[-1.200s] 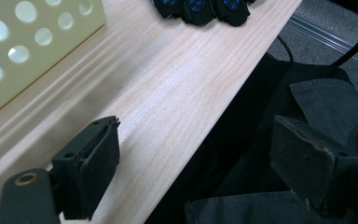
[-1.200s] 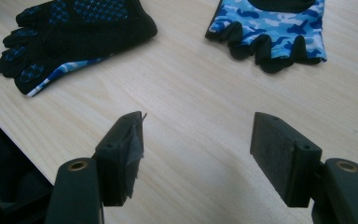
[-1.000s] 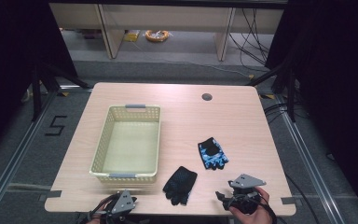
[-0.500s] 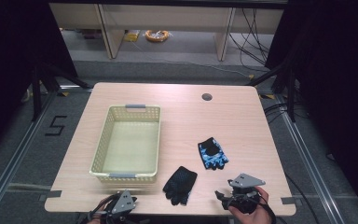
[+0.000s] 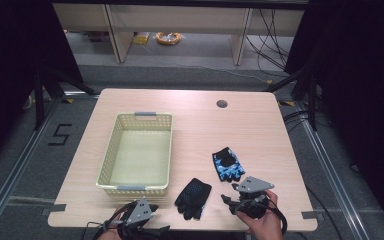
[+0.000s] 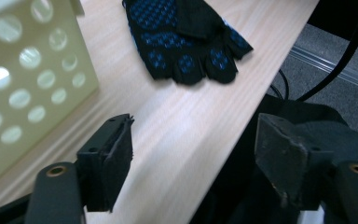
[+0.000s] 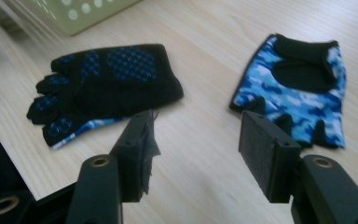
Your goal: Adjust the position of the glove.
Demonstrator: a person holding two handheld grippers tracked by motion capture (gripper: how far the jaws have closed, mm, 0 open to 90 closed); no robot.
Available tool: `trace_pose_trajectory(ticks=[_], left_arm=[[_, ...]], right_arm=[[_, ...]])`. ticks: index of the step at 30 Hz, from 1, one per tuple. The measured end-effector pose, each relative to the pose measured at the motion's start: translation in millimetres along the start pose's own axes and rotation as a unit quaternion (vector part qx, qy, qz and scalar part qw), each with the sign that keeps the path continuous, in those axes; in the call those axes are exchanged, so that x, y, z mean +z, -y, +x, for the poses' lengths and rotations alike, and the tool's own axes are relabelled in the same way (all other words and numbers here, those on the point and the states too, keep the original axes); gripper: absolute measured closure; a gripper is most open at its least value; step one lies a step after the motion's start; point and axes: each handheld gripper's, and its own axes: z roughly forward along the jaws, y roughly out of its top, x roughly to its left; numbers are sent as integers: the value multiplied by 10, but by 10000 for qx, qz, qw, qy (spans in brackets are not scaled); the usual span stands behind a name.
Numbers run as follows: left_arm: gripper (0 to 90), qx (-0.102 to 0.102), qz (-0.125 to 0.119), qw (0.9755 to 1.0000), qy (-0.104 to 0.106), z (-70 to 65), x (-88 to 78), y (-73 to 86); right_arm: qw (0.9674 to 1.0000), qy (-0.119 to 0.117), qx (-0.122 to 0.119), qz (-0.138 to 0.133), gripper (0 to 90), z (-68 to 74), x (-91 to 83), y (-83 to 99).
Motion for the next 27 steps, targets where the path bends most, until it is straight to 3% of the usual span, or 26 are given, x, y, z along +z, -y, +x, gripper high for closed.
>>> trace_pose_trajectory(ticks=[3, 4, 5, 6, 10, 11, 12, 14, 18, 23, 25, 26, 27], left_arm=[[307, -23, -139, 9999, 52, 0, 59, -70], [340, 129, -113, 9998, 53, 3, 88, -116], [345, 26, -146, 9999, 81, -17, 116, -135], [356, 192, -95, 9998, 43, -9, 136, -156], [392, 196, -88, 9997, 72, -56, 209, -209], [400, 334, -52, 9994, 100, -74, 244, -243], [416, 334, -52, 9994, 100, -74, 244, -243], [432, 338, -59, 9994, 79, -91, 314, -272], [465, 306, -77, 9994, 160, -129, 382, -313], [500, 518, 64, 9985, 191, -198, 469, -350], [508, 487, 84, 9986, 211, -217, 491, -351], [511, 546, 171, 9982, 177, -236, 529, -353], [521, 675, 171, 9974, 160, -235, 548, -357]], right_arm=[[9999, -76, 1, 74, 486, 2, 50, -57], [9999, -104, -51, 53, 506, 6, 113, -114], [9998, -141, -101, 56, 511, 9, 142, -146], [9998, -167, -118, 48, 522, 12, 173, -182], [9995, -270, -165, 58, 551, 31, 277, -288], [9990, -349, -258, 37, 577, 32, 363, -351], [9990, -349, -258, 37, 577, 32, 363, -351], [9986, -493, -159, 132, 611, 38, 487, -428], [9978, -563, -184, 311, 621, 45, 623, -502], [9973, -651, -98, 331, 630, 12, 759, -523], [9969, -677, -74, 383, 631, 0, 771, -525], [9965, -672, 45, 491, 632, -2, 788, -525], [9970, -680, 60, 377, 632, 2, 814, -514]])
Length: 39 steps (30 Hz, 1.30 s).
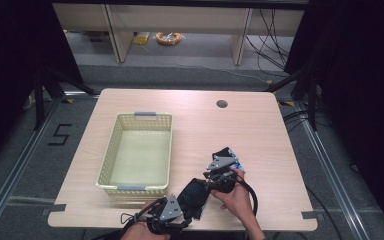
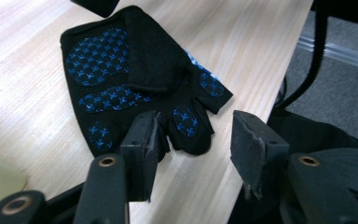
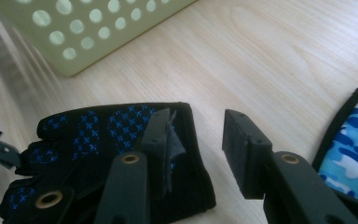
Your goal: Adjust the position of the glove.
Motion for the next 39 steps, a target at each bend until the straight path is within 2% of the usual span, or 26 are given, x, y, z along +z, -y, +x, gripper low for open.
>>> trace_pose_trajectory(ticks=[1, 2, 3, 4, 5, 6, 7, 10, 14, 15, 18, 19, 20, 22, 25, 26, 27, 28, 29, 32, 33, 34, 36, 37, 38, 39], left_arm=[[530, -108, 58, 9999, 2, -13, 21, 7], [544, -108, 58, 9999, 2, -13, 21, 7], [544, -56, 93, 9999, 10, -4, 42, 9], [585, -12, 49, 10000, -82, -9, 45, 4], [604, 6, 40, 9999, -94, -7, 45, 2], [625, 60, 52, 9999, -113, 4, 50, 5], [644, 82, 50, 9999, -129, 12, 51, 9], [721, 101, 53, 9999, -123, 15, 44, 11], [784, 212, 144, 9994, -227, 40, 29, 14], [795, 212, 107, 9996, -150, 30, 25, 20], [818, 242, 147, 9994, -212, 41, 17, 21], [824, 211, 103, 9996, -162, 49, 29, 26], [830, 168, 79, 9997, -188, 47, 23, 27], [833, 252, 173, 9993, -232, 67, 6, 27], [845, 239, 170, 9993, -225, 81, -8, 32], [848, 232, 120, 9993, -253, 100, -27, 35], [850, 238, 117, 9993, -280, 111, -43, 34], [852, 258, 96, 9991, -326, 131, -60, 30], [854, 200, 7, 9992, -334, 140, -66, 28], [856, 221, -21, 9987, -463, 186, -99, 1], [857, 294, -37, 9983, -495, 210, -98, -11], [857, 215, -49, 9985, -502, 207, -94, -15], [858, 283, 21, 9981, -547, 228, -92, -25], [858, 270, -68, 9979, -589, 230, -50, -37], [858, 327, -13, 9974, -635, 234, -43, -46], [858, 403, 21, 9971, -640, 242, -33, -54]], right_arm=[[10000, 2, -69, 13, 633, -9, 12, 2], [10000, 2, -69, 13, 633, -9, 12, 2], [9999, -25, -63, 111, 633, -10, 11, -2], [9999, -53, -22, 155, 633, -10, 32, 7], [9999, 6, -18, 100, 633, -14, 58, 13], [9999, -17, -37, 116, 634, -25, 68, 18], [9998, -62, 72, 146, 637, -18, 78, 22], [9998, -64, 50, 154, 647, -53, 103, 32], [9997, -146, 40, 209, 694, -72, 141, 33], [9994, -216, 139, 247, 737, -56, 136, 29], [9989, -257, 216, 317, 786, -57, 124, 37], [9985, -297, 404, 240, 807, -50, 127, 51], [9980, -332, 471, 249, 822, -62, 112, 64], [9978, -345, 506, 252, 850, -75, 101, 75], [9970, -442, 601, 184, 872, -96, 75, 95], [9964, -435, 722, 18, 873, -77, 51, 112], [9964, -414, 738, 75, 874, -71, 0, 112], [9957, -465, 805, 38, 874, -61, -42, 120], [9942, -554, 912, -137, 874, -53, -77, 137], [9911, -544, 1139, -415, 874, -30, -229, 198], [9905, -505, 1193, -459, 874, -23, -267, 220], [9895, -492, 1256, -524, 874, -14, -298, 245], [9887, -498, 1300, -560, 873, -7, -319, 273], [9869, -550, 1396, -585, 873, 16, -352, 337], [9876, -477, 1379, -579, 873, 26, -369, 368], [9867, -491, 1437, -585, 873, 38, -389, 396]])
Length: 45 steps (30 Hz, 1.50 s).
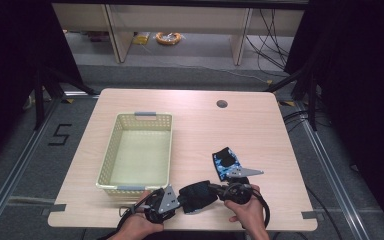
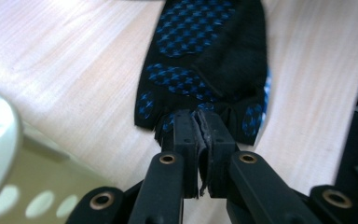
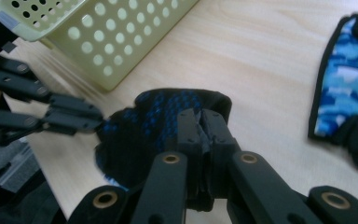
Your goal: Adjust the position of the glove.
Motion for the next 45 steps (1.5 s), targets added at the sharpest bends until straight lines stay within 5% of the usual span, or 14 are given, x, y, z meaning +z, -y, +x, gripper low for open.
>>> trace_pose_trajectory(ticks=[1, 3, 7, 12, 19, 20, 22, 24, 28, 30, 34, 40, 41, 45], left_arm=[[858, -40, -25, 10000, -41, -5, 21, -2], [858, 83, -21, 9999, -75, 11, 33, -7], [855, 0, 21, 10000, -38, -13, 68, 1], [823, 54, 105, 9999, -17, -8, 73, 20], [684, -32, 30, 9999, 129, -27, -7, 34], [667, 62, 21, 9999, 149, -43, -57, 44], [621, -16, -70, 9998, 189, -79, -119, 52], [593, -34, -99, 9996, 251, -81, -181, 56], [512, -165, -166, 9992, 333, -66, -292, 100], [475, -322, -217, 9984, 406, -66, -333, 146], [450, -324, -95, 9987, 382, -30, -417, 238], [425, -410, -4, 9985, 351, 6, -484, 332], [415, -565, -29, 9976, 392, 12, -499, 368], [406, -609, 33, 9975, 343, 31, -534, 410]], right_arm=[[9998, -46, 169, 6, 872, 23, -15, 34], [10000, 40, 48, -9, 871, 8, -37, 61], [9995, 265, 3, 143, 864, 28, -54, 175], [9969, 525, -93, 573, 814, 25, 6, 227], [9964, 653, -381, 380, 642, 73, -33, 168], [9939, 776, -756, 199, 613, 70, -115, 114], [9924, 790, -944, -13, 601, 66, -192, 65], [9867, 1030, -1253, -125, 599, 18, -257, 20], [9771, 1358, -1638, 63, 588, -166, -313, -73], [9761, 1376, -1674, 186, 583, -263, -299, -115], [9756, 1277, -1745, 377, 585, -412, -218, -184], [9693, 1234, -2038, 607, 628, -468, -87, -307], [9672, 1277, -2103, 632, 692, -481, -48, -364], [9623, 1464, -2179, 718, 846, -539, -17, -478]])
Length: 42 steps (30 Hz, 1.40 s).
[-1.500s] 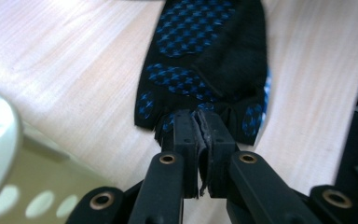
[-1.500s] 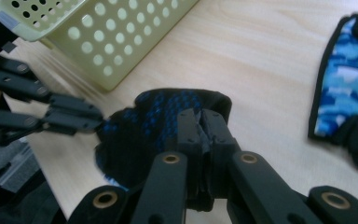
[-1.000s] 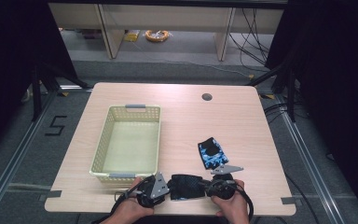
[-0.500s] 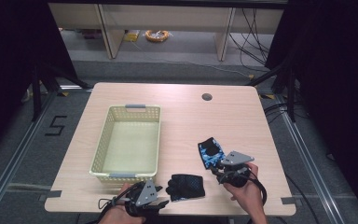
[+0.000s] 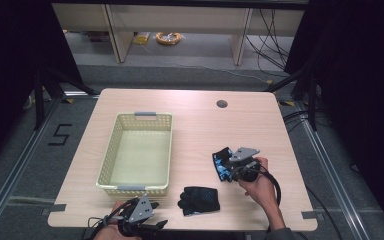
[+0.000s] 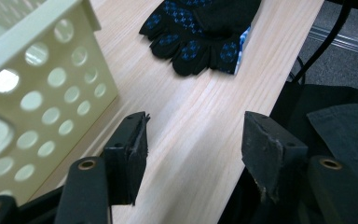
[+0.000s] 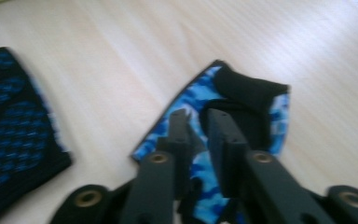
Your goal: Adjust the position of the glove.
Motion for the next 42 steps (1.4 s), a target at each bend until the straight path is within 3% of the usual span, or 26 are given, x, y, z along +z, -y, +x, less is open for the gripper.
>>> trace_pose_trajectory(ticks=[1, 2, 3, 5, 6, 8, 11, 12, 17, 21, 23, 24, 30, 34, 35, 37, 38, 40, 41, 42], left_arm=[[406, -36, -12, 10000, 28, 13, -15, 18], [406, 67, -30, 10000, -17, 24, -33, 18], [408, -37, -41, 10000, -22, 17, -37, 27], [411, -28, -44, 10000, -9, 29, -48, 32], [412, 52, -14, 10000, -33, 45, -52, 31], [413, -91, -52, 9999, -27, 35, -46, 42], [413, -37, -45, 10000, -64, 47, -52, 40], [414, 6, -49, 10000, -59, 53, -53, 37], [414, -50, -6, 10000, -55, 45, -35, 50], [415, -66, 22, 10000, -10, 34, -26, 57], [416, 31, 44, 10000, -52, 43, -20, 55], [417, -56, 51, 10000, 15, 29, -10, 62], [417, -27, 94, 9999, 57, 30, 1, 64], [417, -21, 75, 10000, 38, 27, -2, 63], [417, -12, 93, 9999, 56, 26, -1, 62], [417, 18, 98, 10000, 1, 27, 1, 63], [418, 91, 90, 9999, -3, 31, -13, 59], [418, -7, 77, 10000, 3, 17, -9, 61], [418, -7, 77, 10000, 3, 17, -9, 61], [418, 62, 70, 10000, 2, 25, -11, 57]], right_arm=[[9999, 111, 80, 48, 873, -33, 7, -6], [9997, 142, 177, 128, 893, -74, -1, -4], [9992, 222, 288, 147, 900, -104, -1, 7], [9980, 321, 470, 259, 900, -146, -13, 40], [9978, 386, 464, 273, 900, -172, -13, 70], [9968, 427, 581, 346, 900, -199, -14, 118], [9960, 516, 621, 375, 900, -233, 2, 161], [9950, 557, 734, 385, 900, -241, 2, 181], [9923, 622, 964, 472, 900, -290, 7, 261], [9911, 574, 1047, 582, 900, -314, 40, 317], [9911, 556, 1042, 606, 900, -322, 62, 340], [9912, 541, 1046, 607, 900, -322, 70, 349], [9912, 364, 1151, 535, 900, -289, 83, 363], [9908, 107, 1295, 387, 900, -214, 60, 359], [9857, -88, 1647, 341, 900, -113, 64, 350], [9859, -206, 1615, 392, 900, -70, 70, 332], [9874, -129, 1530, 378, 900, -50, 84, 325], [9857, -216, 1641, 311, 900, -6, 89, 294], [9886, -263, 1466, 231, 900, -6, 102, 291], [9871, -332, 1535, 306, 900, 38, 106, 273]])
